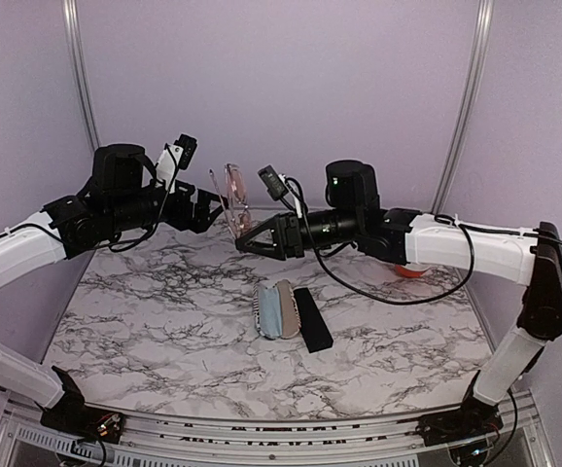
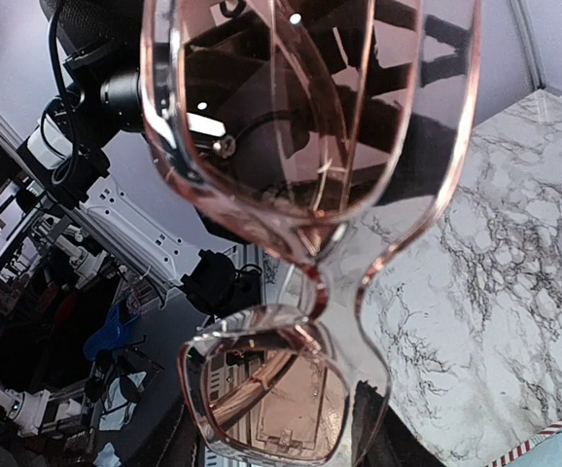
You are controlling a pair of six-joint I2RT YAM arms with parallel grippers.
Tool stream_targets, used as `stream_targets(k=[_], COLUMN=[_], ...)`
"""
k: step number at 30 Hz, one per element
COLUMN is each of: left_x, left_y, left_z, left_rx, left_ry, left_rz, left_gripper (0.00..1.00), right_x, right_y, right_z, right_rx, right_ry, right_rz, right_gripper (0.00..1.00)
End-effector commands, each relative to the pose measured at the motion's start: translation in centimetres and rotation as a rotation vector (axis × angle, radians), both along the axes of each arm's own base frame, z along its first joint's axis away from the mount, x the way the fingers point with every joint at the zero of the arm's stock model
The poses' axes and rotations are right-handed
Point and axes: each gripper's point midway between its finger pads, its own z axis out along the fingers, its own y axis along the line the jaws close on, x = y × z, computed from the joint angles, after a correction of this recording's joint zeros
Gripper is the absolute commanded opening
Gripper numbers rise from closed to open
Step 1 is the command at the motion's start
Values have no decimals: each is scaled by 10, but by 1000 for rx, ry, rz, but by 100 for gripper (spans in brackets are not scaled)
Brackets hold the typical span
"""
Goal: Organize the sunglasses
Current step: Fold the left temple of the sunglasses on the sunglasses.
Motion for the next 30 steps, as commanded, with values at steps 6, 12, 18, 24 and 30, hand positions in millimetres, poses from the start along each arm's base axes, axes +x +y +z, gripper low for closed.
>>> stream_targets(k=[6,12,18,24,30], left_x=[-2,-2,-3,-3,5], left_y=[2,1,0,2,19], left_z=[14,12,12,13,18], left_rx=[-17,-9,-3,4,24], left_ry=[-49,-50,-54,-60,-88], left_rz=[0,-3,-4,8,108], left_gripper=[99,99,99,99,99], right_x=[-8,-10,-9,-7,-1], right_y=[12,19,24,23,10], right_z=[12,5,-2,-1,10], right_rx=[16,-8,-35,-48,-68], right_ry=[-24,-16,-10,-25,-86], right_rz=[38,43,43,24,-51], right_gripper=[22,22,21,20,20])
